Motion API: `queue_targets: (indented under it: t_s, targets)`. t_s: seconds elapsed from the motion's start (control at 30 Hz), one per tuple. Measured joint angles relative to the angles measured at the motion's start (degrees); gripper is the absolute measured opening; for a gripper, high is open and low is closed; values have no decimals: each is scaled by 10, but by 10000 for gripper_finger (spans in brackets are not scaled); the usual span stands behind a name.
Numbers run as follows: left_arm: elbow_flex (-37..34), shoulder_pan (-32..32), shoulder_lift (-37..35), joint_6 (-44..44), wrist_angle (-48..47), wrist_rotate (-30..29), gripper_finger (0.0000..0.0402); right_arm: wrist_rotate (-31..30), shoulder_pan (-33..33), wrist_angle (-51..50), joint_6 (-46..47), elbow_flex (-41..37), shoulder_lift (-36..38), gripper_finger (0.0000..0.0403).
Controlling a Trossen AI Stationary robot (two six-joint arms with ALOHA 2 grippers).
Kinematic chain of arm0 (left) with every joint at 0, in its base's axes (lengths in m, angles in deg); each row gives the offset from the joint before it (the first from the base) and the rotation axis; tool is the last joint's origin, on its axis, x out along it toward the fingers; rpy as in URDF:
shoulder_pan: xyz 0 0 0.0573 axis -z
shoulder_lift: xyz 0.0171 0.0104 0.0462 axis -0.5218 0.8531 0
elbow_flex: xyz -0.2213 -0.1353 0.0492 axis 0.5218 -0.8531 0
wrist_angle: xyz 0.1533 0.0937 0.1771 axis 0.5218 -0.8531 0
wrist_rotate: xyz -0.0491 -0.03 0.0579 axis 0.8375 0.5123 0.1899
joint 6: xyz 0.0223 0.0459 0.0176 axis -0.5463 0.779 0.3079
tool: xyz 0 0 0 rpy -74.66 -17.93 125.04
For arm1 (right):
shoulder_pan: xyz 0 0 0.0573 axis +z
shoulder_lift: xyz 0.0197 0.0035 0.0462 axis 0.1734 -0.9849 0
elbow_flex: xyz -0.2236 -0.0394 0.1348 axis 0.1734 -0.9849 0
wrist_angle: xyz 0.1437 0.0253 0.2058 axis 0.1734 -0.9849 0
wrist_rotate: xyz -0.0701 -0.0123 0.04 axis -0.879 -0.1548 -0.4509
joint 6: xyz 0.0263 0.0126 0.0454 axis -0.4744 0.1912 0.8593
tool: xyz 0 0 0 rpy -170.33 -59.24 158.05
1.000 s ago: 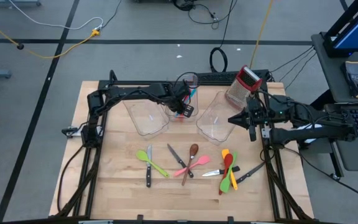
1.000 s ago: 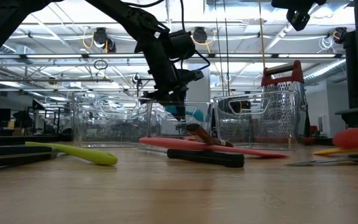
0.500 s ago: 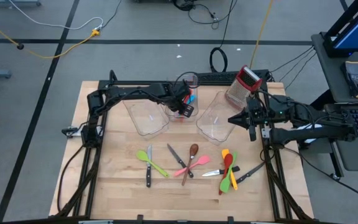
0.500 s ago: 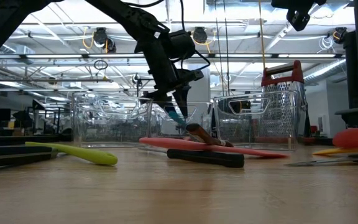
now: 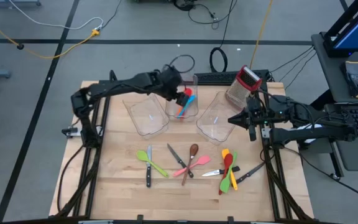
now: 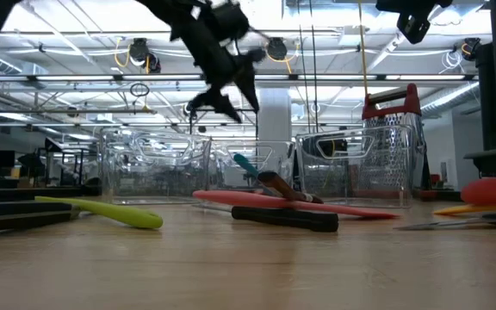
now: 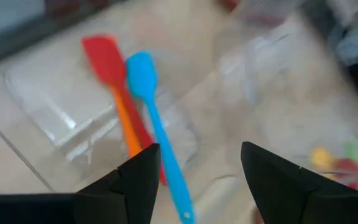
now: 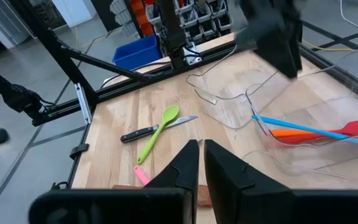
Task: Pick & Place Kitchen Items
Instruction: Put the green serving spoon in the left bin
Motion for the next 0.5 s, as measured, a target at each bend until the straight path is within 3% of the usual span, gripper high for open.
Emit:
queue_targets:
  t_s: [0.4,0.5]
  targets:
    - [0,56,-130,91,-16,-6,230,3,0,-8,-6,0,-9,20]
    - [0,71,-145,97,-28,-5,230,32,0,-10,-32,0,-12,20]
